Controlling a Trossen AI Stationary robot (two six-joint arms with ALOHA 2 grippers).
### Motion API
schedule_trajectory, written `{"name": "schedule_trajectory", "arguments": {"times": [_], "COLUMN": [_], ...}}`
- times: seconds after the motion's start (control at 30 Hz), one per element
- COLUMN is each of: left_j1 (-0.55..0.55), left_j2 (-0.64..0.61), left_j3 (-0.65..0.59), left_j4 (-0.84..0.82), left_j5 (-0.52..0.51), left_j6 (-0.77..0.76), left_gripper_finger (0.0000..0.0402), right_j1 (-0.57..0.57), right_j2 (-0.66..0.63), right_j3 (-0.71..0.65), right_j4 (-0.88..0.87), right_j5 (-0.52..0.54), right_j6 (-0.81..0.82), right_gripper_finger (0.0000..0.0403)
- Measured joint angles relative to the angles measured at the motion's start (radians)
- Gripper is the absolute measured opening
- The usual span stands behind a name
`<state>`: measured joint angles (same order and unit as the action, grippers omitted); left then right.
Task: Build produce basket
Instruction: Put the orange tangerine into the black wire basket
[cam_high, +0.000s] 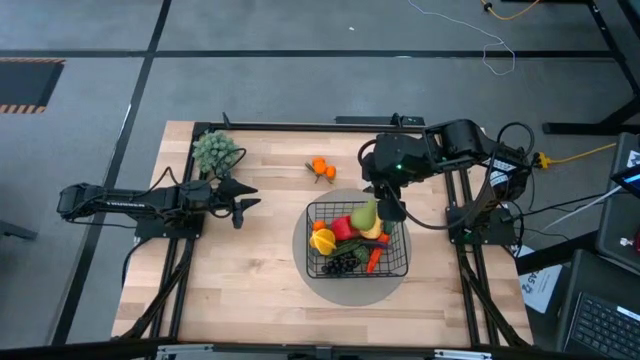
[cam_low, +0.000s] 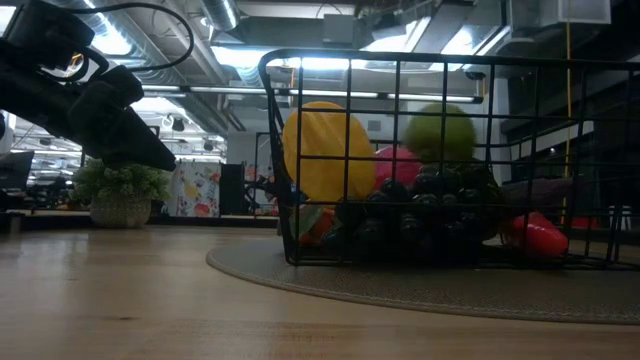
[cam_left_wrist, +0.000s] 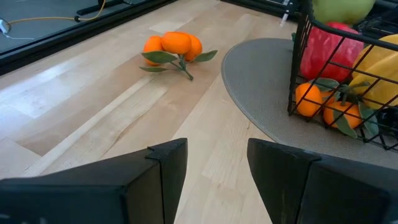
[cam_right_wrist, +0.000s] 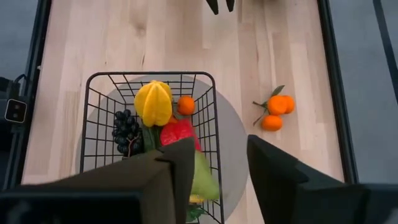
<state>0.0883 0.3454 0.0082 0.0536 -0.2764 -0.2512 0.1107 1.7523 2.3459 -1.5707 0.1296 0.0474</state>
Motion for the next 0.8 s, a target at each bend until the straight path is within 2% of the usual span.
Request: {"name": "schedule_trajectory", "arguments": {"times": [0.17, 0.37, 0.53, 0.8], "left_j1": [0.000, 0.000, 0.000, 0.000], "left_j2": [0.000, 0.000, 0.000, 0.000], "left_j3": [0.000, 0.000, 0.000, 0.000], "left_j4": [0.000, 0.000, 0.000, 0.000], "left_j5": [0.000, 0.000, 0.000, 0.000], "left_j6": [0.000, 0.000, 0.000, 0.000], "left_gripper_finger": [0.0157, 0.0157, 0.0157, 0.0157], "right_j1": [0.000, -0.012, -0.063, -0.181], "right_j2": [0.000, 0.005, 0.006, 0.005], "right_j3": [0.000, -0.003, -0.047, -0.255], "right_j4": [0.000, 0.038, 0.215, 0.672], "right_j5": [0.019, 0.173, 0.266, 0.262], "right_j6": [-0.064, -0.188, -0.269, -0.385], "right_gripper_finger": [0.0132, 0.0130, 0.0130, 0.0130]}}
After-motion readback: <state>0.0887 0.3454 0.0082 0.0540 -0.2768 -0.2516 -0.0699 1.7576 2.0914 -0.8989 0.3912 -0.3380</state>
